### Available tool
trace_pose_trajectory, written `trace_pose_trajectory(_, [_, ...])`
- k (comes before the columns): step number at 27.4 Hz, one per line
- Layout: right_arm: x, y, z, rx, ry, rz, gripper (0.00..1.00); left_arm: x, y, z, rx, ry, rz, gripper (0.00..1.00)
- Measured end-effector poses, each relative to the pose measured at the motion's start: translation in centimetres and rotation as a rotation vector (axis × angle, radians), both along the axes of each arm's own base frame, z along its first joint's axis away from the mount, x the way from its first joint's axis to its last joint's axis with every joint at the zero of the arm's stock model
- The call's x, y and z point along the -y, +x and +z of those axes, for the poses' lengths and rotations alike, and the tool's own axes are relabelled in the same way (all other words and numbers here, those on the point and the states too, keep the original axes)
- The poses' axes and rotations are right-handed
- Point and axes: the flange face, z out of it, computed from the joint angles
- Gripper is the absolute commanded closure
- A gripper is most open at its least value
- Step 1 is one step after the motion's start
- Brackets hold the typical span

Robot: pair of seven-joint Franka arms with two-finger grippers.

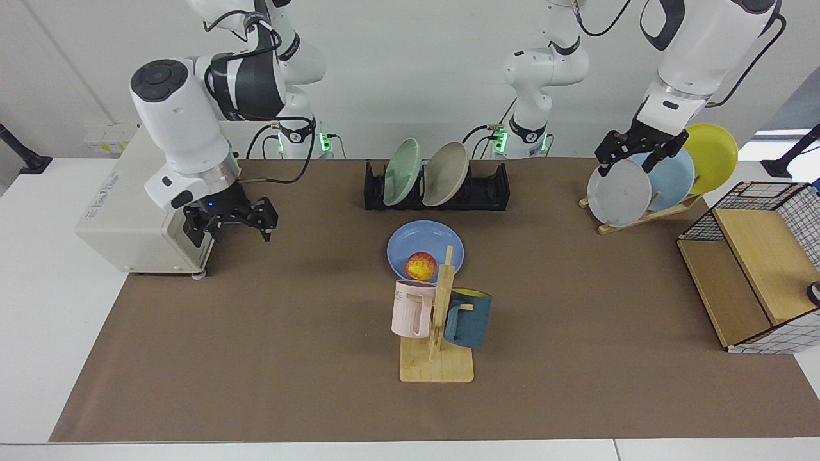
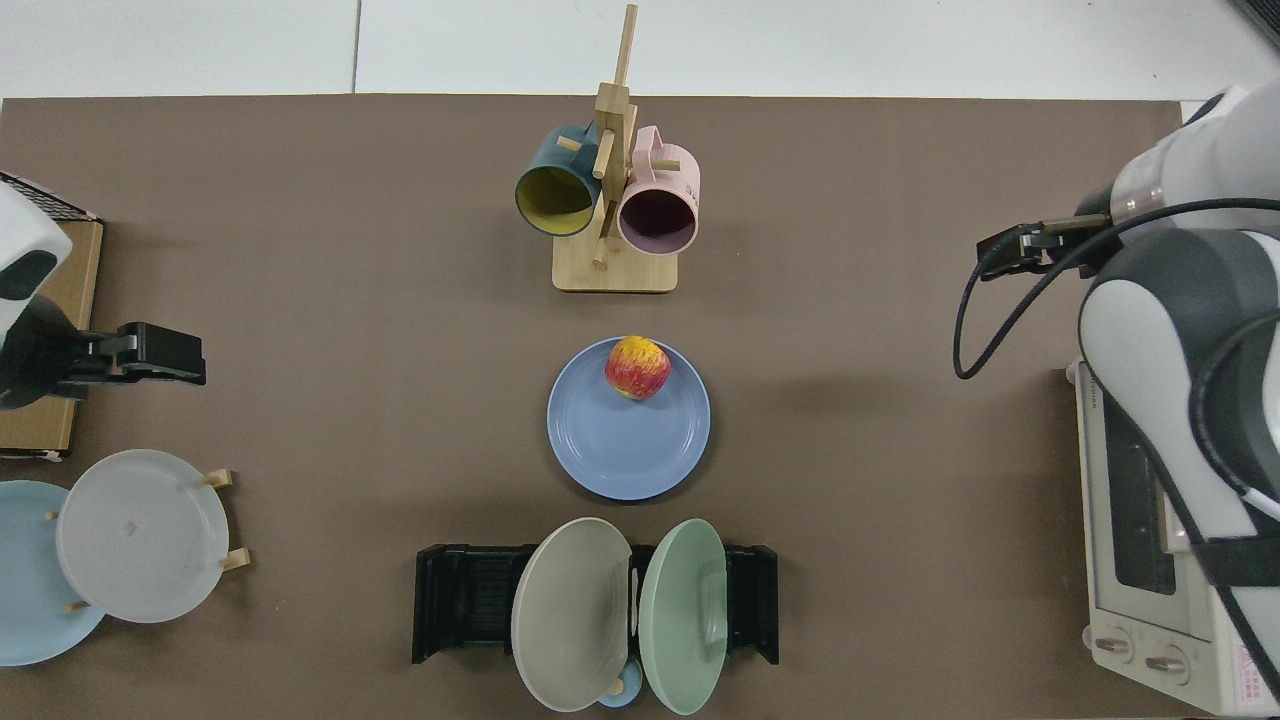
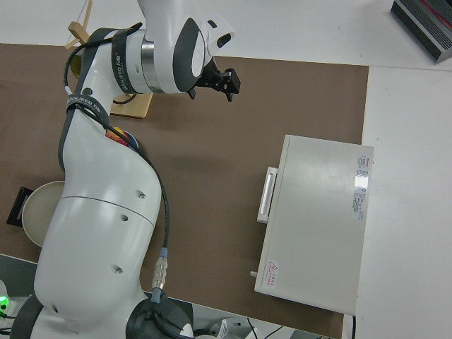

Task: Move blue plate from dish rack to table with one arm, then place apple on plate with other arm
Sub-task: 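Open the right gripper and withdraw it away from the plate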

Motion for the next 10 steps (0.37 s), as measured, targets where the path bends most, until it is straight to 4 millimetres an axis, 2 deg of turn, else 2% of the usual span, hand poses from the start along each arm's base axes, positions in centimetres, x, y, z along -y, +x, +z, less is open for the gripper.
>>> trace_pose_trajectory(6, [0.2, -1.6, 2.3, -0.007, 0.001, -0.001, 0.0, 0.0, 0.0, 0.0, 0.0, 0.0, 0.0, 0.0])
trace_pose_trajectory(10, [0.0, -1.9, 2.7, -0.012, 0.003, 0.0, 0.0, 0.0, 0.0, 0.0, -0.001, 0.0, -0.001, 0.0])
